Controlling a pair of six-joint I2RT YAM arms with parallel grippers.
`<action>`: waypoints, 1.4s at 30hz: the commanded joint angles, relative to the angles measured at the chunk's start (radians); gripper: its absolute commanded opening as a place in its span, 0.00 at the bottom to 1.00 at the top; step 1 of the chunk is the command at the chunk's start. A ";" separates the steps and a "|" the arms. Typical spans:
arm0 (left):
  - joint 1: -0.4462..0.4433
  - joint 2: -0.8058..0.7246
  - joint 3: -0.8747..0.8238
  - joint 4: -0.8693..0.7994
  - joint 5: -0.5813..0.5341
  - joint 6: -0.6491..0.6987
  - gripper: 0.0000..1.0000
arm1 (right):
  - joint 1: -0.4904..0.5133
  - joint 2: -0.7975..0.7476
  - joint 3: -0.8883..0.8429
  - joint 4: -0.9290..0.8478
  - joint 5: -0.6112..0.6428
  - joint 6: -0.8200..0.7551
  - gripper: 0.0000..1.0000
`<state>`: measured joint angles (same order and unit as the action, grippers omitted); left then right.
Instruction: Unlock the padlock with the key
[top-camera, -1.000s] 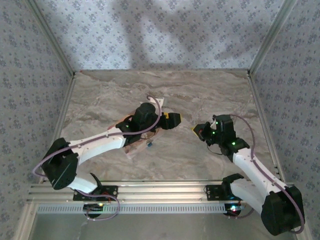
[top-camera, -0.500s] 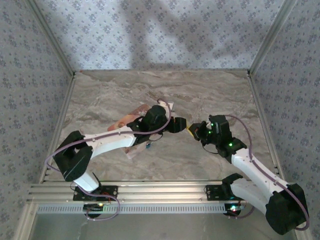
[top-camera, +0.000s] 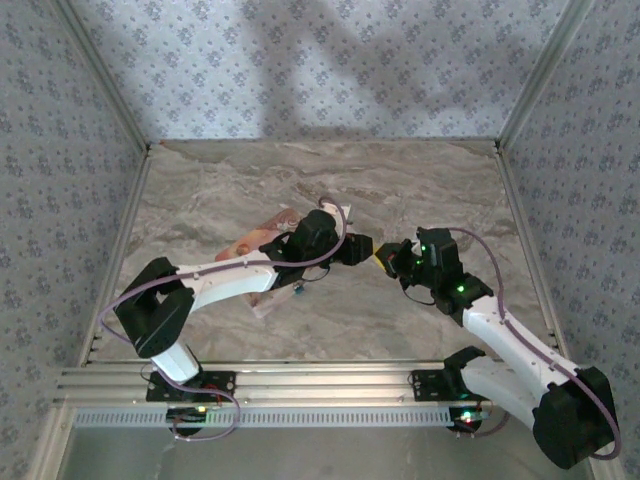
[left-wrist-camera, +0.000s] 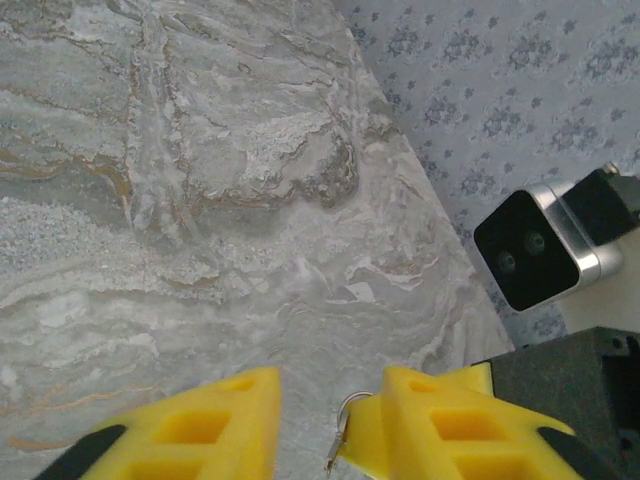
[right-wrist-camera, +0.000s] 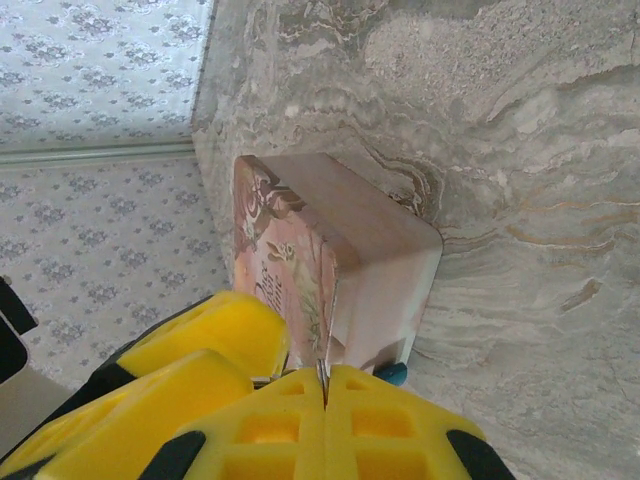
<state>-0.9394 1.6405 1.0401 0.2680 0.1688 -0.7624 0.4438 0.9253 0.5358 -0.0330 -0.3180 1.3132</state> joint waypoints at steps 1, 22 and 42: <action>-0.012 0.005 0.032 0.027 0.010 0.004 0.25 | 0.009 -0.007 0.036 0.015 0.014 0.021 0.00; 0.102 -0.198 -0.003 -0.167 0.126 0.199 0.00 | -0.084 -0.034 -0.002 0.059 -0.168 -0.496 0.32; 0.153 -0.286 0.102 -0.370 0.472 0.384 0.00 | -0.095 -0.106 -0.038 0.311 -0.616 -0.747 0.60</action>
<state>-0.7918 1.3674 1.1122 -0.0948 0.5735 -0.4030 0.3164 0.8288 0.5053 0.2234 -0.8764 0.6151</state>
